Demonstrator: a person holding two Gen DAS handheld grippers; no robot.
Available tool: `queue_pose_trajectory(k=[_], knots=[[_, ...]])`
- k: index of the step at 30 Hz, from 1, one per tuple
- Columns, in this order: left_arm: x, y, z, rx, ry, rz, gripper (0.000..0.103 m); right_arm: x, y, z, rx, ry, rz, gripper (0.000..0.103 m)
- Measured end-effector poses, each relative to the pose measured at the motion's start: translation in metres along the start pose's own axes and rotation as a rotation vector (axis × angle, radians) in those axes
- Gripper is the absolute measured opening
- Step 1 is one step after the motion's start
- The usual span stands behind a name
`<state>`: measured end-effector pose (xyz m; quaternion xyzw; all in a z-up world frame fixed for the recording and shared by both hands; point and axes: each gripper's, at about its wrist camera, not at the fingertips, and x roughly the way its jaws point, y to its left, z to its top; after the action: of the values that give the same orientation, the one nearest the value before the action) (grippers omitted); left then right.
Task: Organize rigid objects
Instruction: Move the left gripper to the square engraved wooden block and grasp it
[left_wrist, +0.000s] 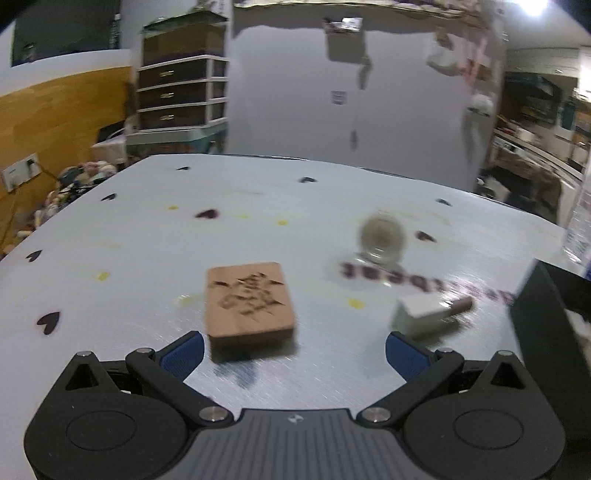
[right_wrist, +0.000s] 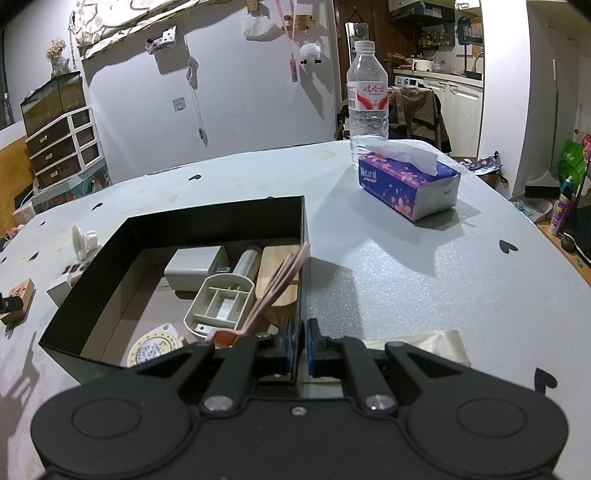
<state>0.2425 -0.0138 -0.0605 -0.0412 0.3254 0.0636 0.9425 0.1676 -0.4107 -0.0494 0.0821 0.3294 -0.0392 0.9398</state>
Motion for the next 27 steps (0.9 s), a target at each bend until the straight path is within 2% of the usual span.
queue_pose_trajectory(k=[5,9,15,20,22,27], knots=[[0.022,0.013,0.007,-0.029,0.003,0.033,0.103,0.0,0.0,0.0,-0.002,0.001,-0.006,0.008],[0.038,0.017,0.013,-0.007,-0.011,0.09,0.103,0.001,0.001,0.0,-0.002,0.002,-0.01,0.008],[0.057,0.024,0.02,0.016,-0.019,0.122,0.101,0.001,0.002,0.0,-0.003,0.002,-0.013,0.008],[0.063,0.026,0.019,0.026,0.01,0.063,0.085,0.001,0.003,0.0,-0.002,0.002,-0.013,0.008],[0.06,0.024,0.019,0.04,-0.001,0.046,0.069,0.001,0.003,0.0,-0.002,0.002,-0.013,0.008],[0.055,0.022,0.015,0.05,0.004,0.036,0.068,0.001,0.003,0.0,0.0,0.001,-0.01,0.008]])
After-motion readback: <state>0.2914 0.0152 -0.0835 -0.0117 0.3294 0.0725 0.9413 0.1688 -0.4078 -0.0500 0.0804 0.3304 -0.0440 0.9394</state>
